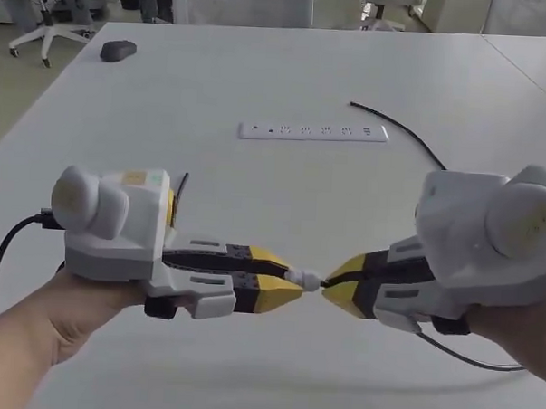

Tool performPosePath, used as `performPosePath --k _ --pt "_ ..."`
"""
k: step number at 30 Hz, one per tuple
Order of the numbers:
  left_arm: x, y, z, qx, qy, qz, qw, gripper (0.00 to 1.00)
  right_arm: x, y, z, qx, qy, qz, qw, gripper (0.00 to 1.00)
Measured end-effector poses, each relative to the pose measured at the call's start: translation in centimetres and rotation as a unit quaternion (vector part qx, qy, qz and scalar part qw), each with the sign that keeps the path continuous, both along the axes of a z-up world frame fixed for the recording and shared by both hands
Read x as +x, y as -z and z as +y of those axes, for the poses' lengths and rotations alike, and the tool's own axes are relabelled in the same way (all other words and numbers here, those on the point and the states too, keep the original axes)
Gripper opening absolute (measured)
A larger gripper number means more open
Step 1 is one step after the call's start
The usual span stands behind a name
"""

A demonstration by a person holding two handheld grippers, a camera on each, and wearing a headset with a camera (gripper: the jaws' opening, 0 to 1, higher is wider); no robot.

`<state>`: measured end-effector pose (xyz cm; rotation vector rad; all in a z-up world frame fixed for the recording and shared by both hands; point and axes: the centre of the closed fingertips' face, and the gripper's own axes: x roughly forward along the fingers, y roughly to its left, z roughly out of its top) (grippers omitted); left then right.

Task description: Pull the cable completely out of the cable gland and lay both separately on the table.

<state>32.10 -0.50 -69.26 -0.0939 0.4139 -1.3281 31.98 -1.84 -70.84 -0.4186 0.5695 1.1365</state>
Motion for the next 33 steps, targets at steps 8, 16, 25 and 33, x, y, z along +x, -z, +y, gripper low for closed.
performPosePath --k 8,16,25,33 --pt "0.2 0.0 0.2 0.001 -0.002 -0.002 1.0000 0.15 0.4 0.5 -1.6 -0.006 0.033 0.012 0.9994 0.00" --pt "0.4 0.1 0.4 0.000 -0.006 -0.001 1.0000 0.15 1.0 1.6 -4.0 -0.037 0.075 0.017 0.9964 0.00" --pt "0.4 0.0 0.9 0.000 -0.009 -0.002 1.0000 0.15 1.5 2.6 -8.2 -0.036 0.133 0.040 0.9897 0.00" --pt "0.5 0.3 0.8 0.003 -0.009 0.004 0.9999 0.15 1.4 3.9 -10.0 -0.045 0.160 0.058 0.9844 0.00"
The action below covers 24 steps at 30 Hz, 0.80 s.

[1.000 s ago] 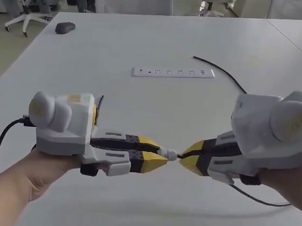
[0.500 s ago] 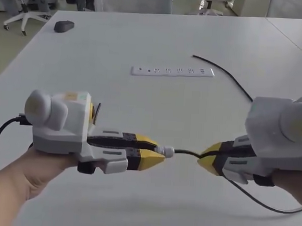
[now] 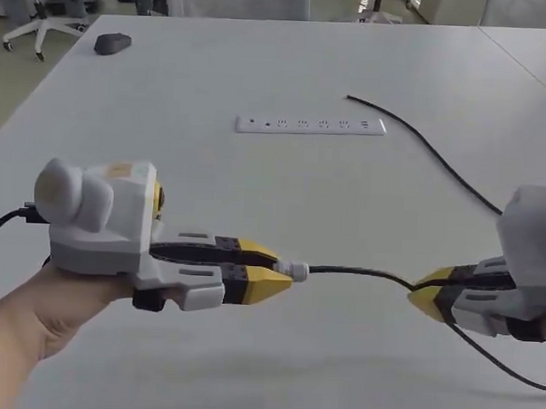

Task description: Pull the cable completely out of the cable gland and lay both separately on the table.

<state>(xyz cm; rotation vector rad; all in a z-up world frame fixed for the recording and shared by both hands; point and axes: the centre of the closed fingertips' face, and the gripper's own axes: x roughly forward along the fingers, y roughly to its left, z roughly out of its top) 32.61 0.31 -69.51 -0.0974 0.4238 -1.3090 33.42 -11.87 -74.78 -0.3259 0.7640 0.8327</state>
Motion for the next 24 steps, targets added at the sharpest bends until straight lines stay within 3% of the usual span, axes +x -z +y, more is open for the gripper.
performPosePath --k 1,12,15,23,24 --pt "0.0 0.1 0.0 0.003 0.000 -0.005 1.0000 0.15 0.0 0.2 -0.1 -0.003 0.004 0.003 1.0000 0.00" --pt "-0.5 0.7 -0.5 0.012 0.011 -0.001 0.9999 0.15 -0.2 2.1 -0.7 -0.006 0.027 0.033 0.9991 0.00" --pt "-0.3 0.6 -0.3 0.009 0.008 -0.001 0.9999 0.15 -0.1 2.7 -1.6 -0.035 0.029 0.030 0.9985 0.00" --pt "-0.2 0.4 0.0 0.009 0.003 -0.004 0.9999 0.15 -0.4 2.5 -1.8 -0.026 0.023 0.032 0.9989 0.00" --pt "-0.1 0.4 0.0 0.009 0.002 -0.005 0.9999 0.15 -0.7 2.4 -1.5 -0.022 0.009 0.037 0.9990 0.01"
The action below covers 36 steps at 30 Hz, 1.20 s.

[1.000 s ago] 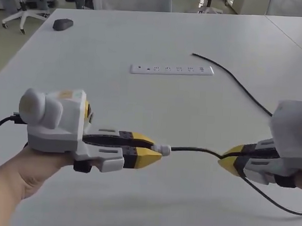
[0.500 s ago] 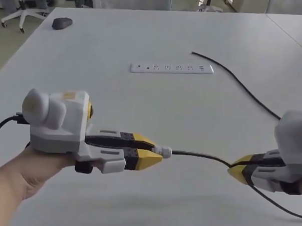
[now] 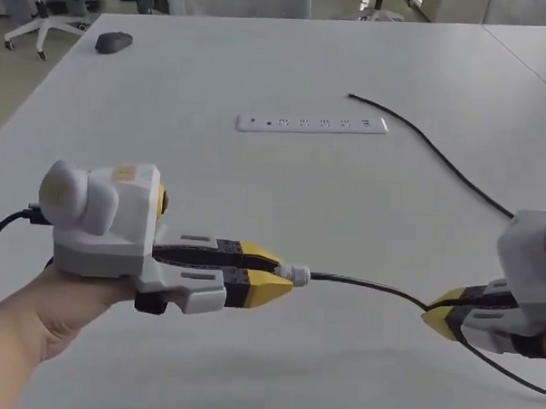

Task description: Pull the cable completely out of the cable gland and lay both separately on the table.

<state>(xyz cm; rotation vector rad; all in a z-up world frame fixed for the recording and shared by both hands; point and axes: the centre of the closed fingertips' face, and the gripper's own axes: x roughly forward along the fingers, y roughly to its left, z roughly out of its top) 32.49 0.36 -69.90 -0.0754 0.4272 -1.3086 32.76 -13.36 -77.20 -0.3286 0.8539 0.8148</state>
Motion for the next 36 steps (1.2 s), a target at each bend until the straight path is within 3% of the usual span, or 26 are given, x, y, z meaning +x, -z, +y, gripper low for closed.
performPosePath --k 1,2,3,5,6,8,10,11,13,14,15,22,23,24,29,36 --pt "0.1 -0.1 0.0 -0.001 -0.002 -0.001 1.0000 0.15 0.0 -0.3 0.3 0.002 -0.014 -0.005 0.9999 0.01" --pt "0.1 -0.1 0.1 -0.001 -0.003 -0.001 1.0000 0.15 0.1 -0.7 0.3 0.003 -0.006 -0.009 0.9999 0.03" --pt "0.1 -0.2 0.2 -0.001 -0.005 -0.002 1.0000 0.15 0.5 -2.0 1.5 0.029 -0.021 -0.033 0.9988 0.10" --pt "0.2 -0.2 0.2 0.000 -0.007 -0.001 1.0000 0.15 0.2 -3.3 2.9 0.063 -0.022 -0.019 0.9976 0.16" --pt "0.1 -0.2 0.3 0.001 -0.006 -0.001 1.0000 0.15 0.0 -4.5 4.3 0.085 -0.057 -0.033 0.9942 0.16" --pt "0.0 -0.1 0.3 0.002 -0.006 -0.002 1.0000 0.15 -0.1 -6.1 5.8 0.105 -0.074 -0.052 0.9904 0.15" --pt "0.0 -0.2 0.3 0.002 -0.005 -0.002 1.0000 0.15 -0.9 -7.6 7.9 0.109 -0.130 -0.088 0.9816 0.14" --pt "-0.1 -0.3 0.2 0.001 -0.005 -0.003 1.0000 0.15 -0.8 -8.2 8.5 0.106 -0.138 -0.111 0.9784 0.16" --pt "-0.1 -0.4 0.2 -0.001 -0.006 0.001 1.0000 0.15 -1.5 -7.9 9.7 0.085 -0.179 -0.118 0.9730 0.15" --pt "-0.1 -0.4 0.1 -0.001 -0.006 -0.001 1.0000 0.15 -1.4 -7.8 9.9 0.075 -0.183 -0.126 0.9722 0.15" --pt "-0.1 -0.5 0.1 -0.001 -0.005 -0.003 1.0000 0.15 -1.4 -7.3 10.3 0.067 -0.186 -0.117 0.9733 0.14" --pt "-0.3 -0.7 0.0 -0.002 -0.001 -0.005 1.0000 0.15 -0.9 -7.5 12.1 0.064 -0.211 -0.127 0.9671 0.10" --pt "-0.3 -0.7 0.0 -0.002 -0.001 -0.005 1.0000 0.15 -0.3 -7.0 11.9 0.056 -0.193 -0.116 0.9727 0.09" --pt "-0.3 -0.7 0.0 -0.003 -0.001 -0.004 1.0000 0.15 -0.4 -6.9 12.2 0.060 -0.205 -0.116 0.9701 0.09" --pt "-0.2 -0.8 -0.1 -0.003 0.002 -0.006 1.0000 0.15 -0.5 -6.6 12.3 0.051 -0.214 -0.116 0.9686 0.01" --pt "-0.1 -0.8 -0.2 -0.005 0.000 -0.008 1.0000 0.15 -0.3 -6.5 12.0 0.049 -0.195 -0.114 0.9728 0.00"
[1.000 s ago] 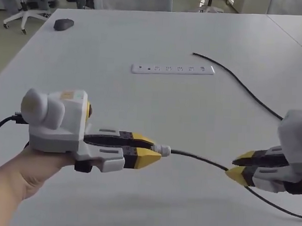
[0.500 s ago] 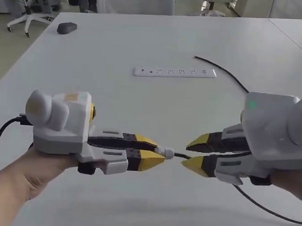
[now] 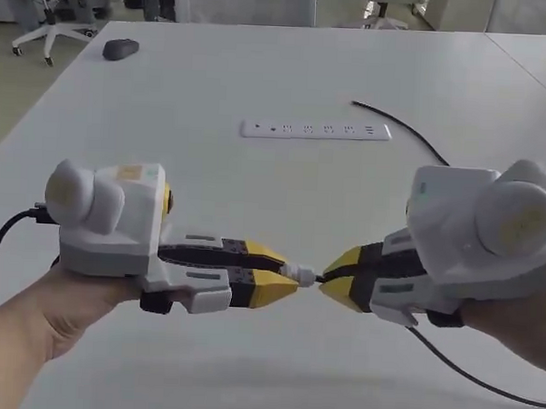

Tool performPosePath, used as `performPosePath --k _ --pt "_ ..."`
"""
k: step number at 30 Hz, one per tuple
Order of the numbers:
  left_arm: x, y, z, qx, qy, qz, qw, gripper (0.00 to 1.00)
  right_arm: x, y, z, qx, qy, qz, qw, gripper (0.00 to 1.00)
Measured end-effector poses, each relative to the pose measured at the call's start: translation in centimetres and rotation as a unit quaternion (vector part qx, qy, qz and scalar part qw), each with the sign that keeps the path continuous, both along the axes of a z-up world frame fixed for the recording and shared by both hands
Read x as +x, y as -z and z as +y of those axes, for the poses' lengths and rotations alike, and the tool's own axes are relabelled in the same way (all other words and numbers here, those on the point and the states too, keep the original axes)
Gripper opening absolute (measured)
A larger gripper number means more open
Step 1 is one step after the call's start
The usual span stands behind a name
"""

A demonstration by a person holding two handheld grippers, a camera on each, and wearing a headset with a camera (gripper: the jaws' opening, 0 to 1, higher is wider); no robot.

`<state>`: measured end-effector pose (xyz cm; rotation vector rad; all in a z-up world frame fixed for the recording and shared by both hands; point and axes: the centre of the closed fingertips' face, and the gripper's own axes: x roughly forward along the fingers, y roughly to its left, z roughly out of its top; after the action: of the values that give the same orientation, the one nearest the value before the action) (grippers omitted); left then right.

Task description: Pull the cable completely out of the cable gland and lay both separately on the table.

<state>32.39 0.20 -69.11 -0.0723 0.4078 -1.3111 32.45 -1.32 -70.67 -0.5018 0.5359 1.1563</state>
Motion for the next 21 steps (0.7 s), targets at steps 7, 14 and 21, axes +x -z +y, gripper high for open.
performPosePath --k 7,14,21 --pt "0.2 0.0 0.1 0.000 -0.003 -0.006 1.0000 0.15 0.4 0.3 -1.1 -0.001 0.039 0.016 0.9991 0.00" --pt "0.5 0.1 0.5 0.005 -0.006 -0.013 0.9999 0.15 1.1 1.2 -3.0 -0.010 0.077 0.034 0.9964 0.00" --pt "0.8 0.0 1.1 0.006 -0.012 -0.014 0.9998 0.15 1.6 2.2 -5.8 -0.023 0.113 0.045 0.9923 0.00"
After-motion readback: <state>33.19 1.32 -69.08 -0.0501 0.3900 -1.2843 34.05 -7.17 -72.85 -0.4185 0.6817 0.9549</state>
